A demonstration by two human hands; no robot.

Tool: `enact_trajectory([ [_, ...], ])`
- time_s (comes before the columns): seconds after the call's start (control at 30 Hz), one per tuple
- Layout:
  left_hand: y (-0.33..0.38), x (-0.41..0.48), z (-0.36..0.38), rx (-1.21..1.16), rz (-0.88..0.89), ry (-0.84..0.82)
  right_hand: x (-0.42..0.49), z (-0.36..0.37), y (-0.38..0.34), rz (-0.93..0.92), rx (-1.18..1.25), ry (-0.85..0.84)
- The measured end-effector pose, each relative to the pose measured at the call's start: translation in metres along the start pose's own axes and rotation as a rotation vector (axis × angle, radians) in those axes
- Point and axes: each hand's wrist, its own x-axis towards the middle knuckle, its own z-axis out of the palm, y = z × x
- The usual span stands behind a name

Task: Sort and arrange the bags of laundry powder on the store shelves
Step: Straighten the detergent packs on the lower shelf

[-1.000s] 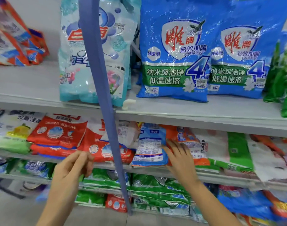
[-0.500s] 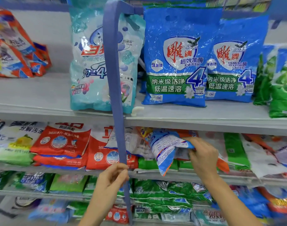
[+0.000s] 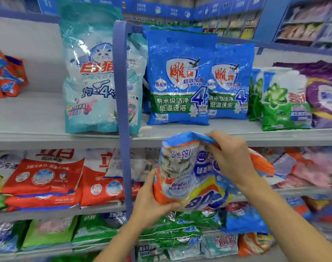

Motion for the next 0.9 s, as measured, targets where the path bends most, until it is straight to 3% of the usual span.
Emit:
enact_trajectory([
  [0.27,0.07,0.016,-0.012,-0.139,0.028,-0.111,0.031,-0.055,0.016,-0.001,-0.186,0.033],
  [0.37,0.102,0.017,-0.02,0.004,0.082,-0.07,0.026,-0.066,0.025,0.153,-0.191,0.021],
  [0.5,0.143,0.018,-0.023,0.368,0.136,-0.02,0.022,-0.088,0.031,0.334,0.158,0.01],
  [0.6,0.169,0.019,-0.018,0.69,0.245,-0.055,0.027,-0.115,0.002,-0.021,-0.024,0.089],
  [0.67,0.182,0.02,-0.013,0.866,0.302,-0.062,0.02,-0.115,-0.022,-0.269,-0.268,-0.081],
  [0.7,0.186,0.02,-0.011,0.922,0.338,-0.062,0.015,-0.109,-0.032,-0.306,-0.411,-0.243],
  [0.77,0.196,0.018,-0.008,1.003,0.418,-0.07,0.008,-0.096,-0.043,-0.18,-0.583,-0.587],
  [0.9,0.21,0.018,-0.01,1.123,0.554,-0.156,-0.004,-0.077,-0.029,-0.055,-0.454,-0.595],
])
